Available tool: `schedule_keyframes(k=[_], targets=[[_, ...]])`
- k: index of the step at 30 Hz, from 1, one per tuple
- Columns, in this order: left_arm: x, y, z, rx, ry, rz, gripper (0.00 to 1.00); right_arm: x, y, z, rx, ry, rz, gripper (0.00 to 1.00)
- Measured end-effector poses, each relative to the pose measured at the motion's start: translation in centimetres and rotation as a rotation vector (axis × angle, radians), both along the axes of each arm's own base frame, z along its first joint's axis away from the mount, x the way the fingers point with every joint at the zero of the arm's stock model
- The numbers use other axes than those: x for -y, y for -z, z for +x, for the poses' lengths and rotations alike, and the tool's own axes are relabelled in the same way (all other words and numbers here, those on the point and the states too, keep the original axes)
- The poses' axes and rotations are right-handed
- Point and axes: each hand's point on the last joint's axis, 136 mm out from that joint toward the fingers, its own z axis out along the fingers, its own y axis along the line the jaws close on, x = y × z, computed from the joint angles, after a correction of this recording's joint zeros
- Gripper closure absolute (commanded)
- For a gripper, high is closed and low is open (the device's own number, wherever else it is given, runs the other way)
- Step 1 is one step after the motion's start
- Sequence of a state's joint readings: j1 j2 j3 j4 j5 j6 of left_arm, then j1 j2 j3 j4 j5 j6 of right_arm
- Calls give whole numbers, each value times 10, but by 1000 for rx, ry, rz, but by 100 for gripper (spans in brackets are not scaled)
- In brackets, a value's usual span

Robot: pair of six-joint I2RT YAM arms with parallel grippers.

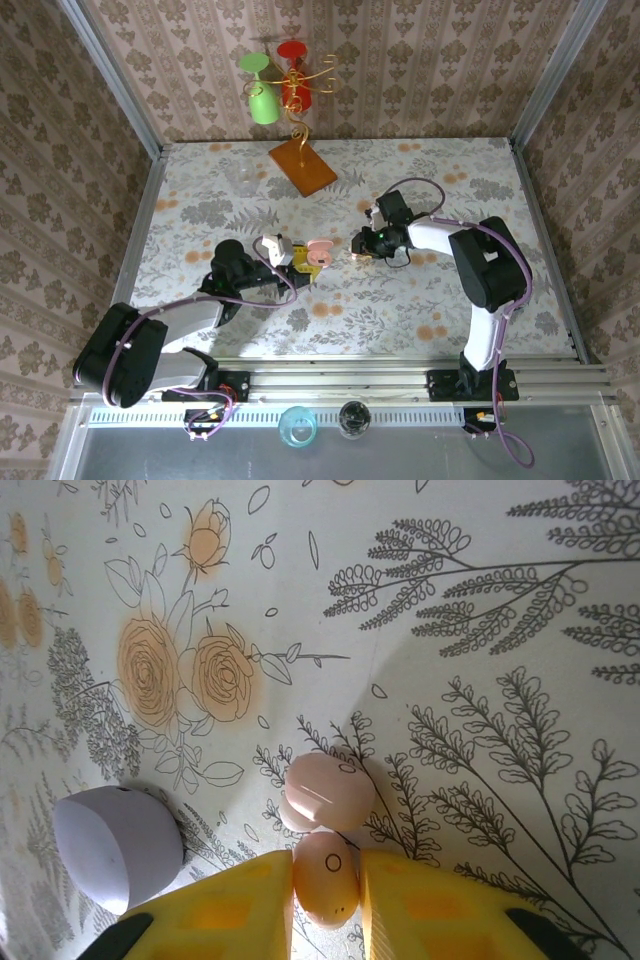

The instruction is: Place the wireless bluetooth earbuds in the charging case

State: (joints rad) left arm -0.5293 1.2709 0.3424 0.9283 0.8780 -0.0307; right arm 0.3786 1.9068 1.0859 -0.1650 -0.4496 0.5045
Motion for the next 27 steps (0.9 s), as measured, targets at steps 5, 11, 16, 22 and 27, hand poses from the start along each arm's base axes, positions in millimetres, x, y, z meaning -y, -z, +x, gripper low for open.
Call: schedule_keyframes(k=[5, 11, 16, 22, 27], targets=[[0, 2, 1, -7, 0, 4, 68, -1, 0, 0, 18, -22, -64, 78], [0, 2, 1, -6, 0, 3, 68, -3, 1, -1, 35, -44, -95, 76], [0, 2, 1, -6, 0, 3, 68, -4, 3, 0, 34, -48, -96, 78], [0, 2, 1, -6, 0, 4, 68, -6, 2, 0, 39, -53, -96, 81], [0, 2, 1, -7, 0, 4, 68, -5, -1, -1, 65, -51, -127, 83]])
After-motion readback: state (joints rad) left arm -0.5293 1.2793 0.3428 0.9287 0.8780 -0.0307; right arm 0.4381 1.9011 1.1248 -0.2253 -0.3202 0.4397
